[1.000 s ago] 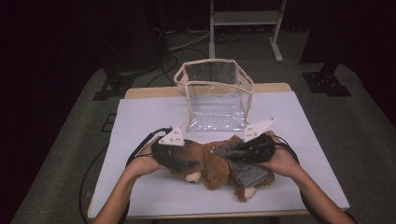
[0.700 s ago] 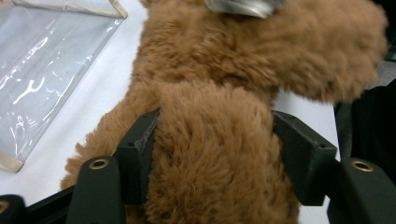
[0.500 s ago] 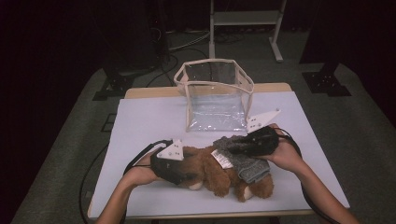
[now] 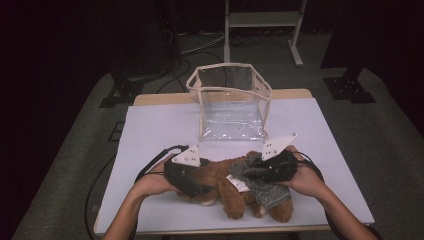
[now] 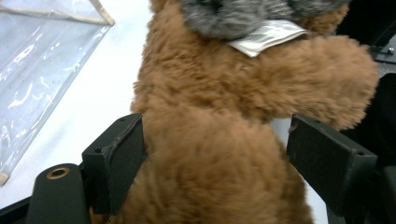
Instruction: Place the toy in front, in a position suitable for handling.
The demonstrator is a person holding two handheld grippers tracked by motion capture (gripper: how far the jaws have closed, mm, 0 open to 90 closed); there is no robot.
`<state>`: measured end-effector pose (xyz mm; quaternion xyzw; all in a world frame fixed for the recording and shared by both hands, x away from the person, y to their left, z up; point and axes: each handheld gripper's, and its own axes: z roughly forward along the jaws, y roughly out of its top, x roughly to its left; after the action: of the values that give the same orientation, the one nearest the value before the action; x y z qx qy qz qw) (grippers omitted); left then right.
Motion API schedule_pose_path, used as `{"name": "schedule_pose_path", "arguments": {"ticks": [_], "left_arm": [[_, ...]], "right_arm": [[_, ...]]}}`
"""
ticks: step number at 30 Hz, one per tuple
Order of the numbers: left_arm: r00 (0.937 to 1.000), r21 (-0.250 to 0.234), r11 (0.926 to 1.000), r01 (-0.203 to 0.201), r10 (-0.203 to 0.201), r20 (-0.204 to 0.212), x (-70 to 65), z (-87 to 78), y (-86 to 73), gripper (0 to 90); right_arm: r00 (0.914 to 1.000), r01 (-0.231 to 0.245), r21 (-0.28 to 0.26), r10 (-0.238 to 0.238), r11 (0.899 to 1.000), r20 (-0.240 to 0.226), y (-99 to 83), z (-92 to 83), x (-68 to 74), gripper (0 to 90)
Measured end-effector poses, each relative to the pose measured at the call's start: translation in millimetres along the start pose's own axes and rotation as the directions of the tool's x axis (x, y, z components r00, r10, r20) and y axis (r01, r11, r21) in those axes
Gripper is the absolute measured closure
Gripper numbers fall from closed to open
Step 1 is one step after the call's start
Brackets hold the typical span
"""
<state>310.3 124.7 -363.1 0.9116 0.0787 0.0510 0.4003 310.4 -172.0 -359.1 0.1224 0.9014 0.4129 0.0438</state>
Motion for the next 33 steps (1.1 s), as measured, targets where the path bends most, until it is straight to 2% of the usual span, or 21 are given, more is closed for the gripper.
{"name": "schedule_pose_path", "arguments": {"ticks": [1,2,3,8,14,18,22,25,28,31,33], "left_arm": [[0.9999,0.008,0.9999,0.009,-0.009,0.004,0.0,1.0,-1.3,19.6],[1.0,0.017,0.9999,-0.002,0.001,0.006,-0.8,1.9,-2.4,25.1],[0.9999,0.024,0.9997,-0.008,0.007,0.012,-2.4,3.3,-3.8,26.9],[0.9997,0.038,0.9991,-0.018,0.017,0.017,-6.6,6.8,-7.1,29.1],[0.9995,0.026,0.9996,-0.014,0.014,0.027,-6.7,5.2,-9.7,28.5],[0.9996,0.013,0.9999,0.0,-0.001,0.027,-3.9,3.0,-7.2,22.6],[0.9997,-0.008,1.0,0.002,-0.002,0.026,-1.5,-6.3,-4.2,18.8],[0.9997,-0.001,0.9997,0.022,-0.022,0.008,0.8,-13.2,-7.0,16.1],[0.9986,0.009,0.9986,0.052,-0.052,0.01,2.3,-14.6,-12.8,12.3],[0.9973,0.012,0.9978,0.065,-0.065,0.032,3.2,-12.0,-19.8,13.5],[0.9971,0.014,0.9981,0.06,-0.06,0.046,0.8,-7.8,-22.2,21.2]], "right_arm": [[1.0,0.008,-0.002,-0.008,1.0,-0.003,-0.7,-0.5,1.1,76.0],[0.9999,0.009,0.0,-0.009,1.0,-0.011,-1.2,-1.8,2.8,76.0],[0.9997,0.013,0.002,-0.013,1.0,-0.02,-1.1,-2.9,3.2,75.9],[0.9996,0.024,-0.012,-0.024,1.0,-0.011,11.5,-10.7,-3.3,75.3],[0.9998,-0.02,-0.04,0.02,0.999,0.004,14.4,-5.8,-18.4,75.3],[0.9998,-0.022,-0.006,0.022,1.0,0.004,9.2,3.7,-12.5,75.8],[1.0,-0.006,0.0,0.006,1.0,0.003,3.5,0.8,-5.0,75.9],[0.9999,-0.01,-0.006,0.01,1.0,-0.005,-1.2,-0.6,-2.8,76.0],[0.9999,-0.011,-0.014,0.011,1.0,-0.011,-5.7,-2.5,-0.7,76.1],[0.9998,-0.01,-0.018,0.01,1.0,-0.019,-7.9,-3.8,2.4,76.1],[0.9998,-0.004,-0.013,0.004,1.0,-0.021,-7.0,-5.5,4.5,76.0]]}}
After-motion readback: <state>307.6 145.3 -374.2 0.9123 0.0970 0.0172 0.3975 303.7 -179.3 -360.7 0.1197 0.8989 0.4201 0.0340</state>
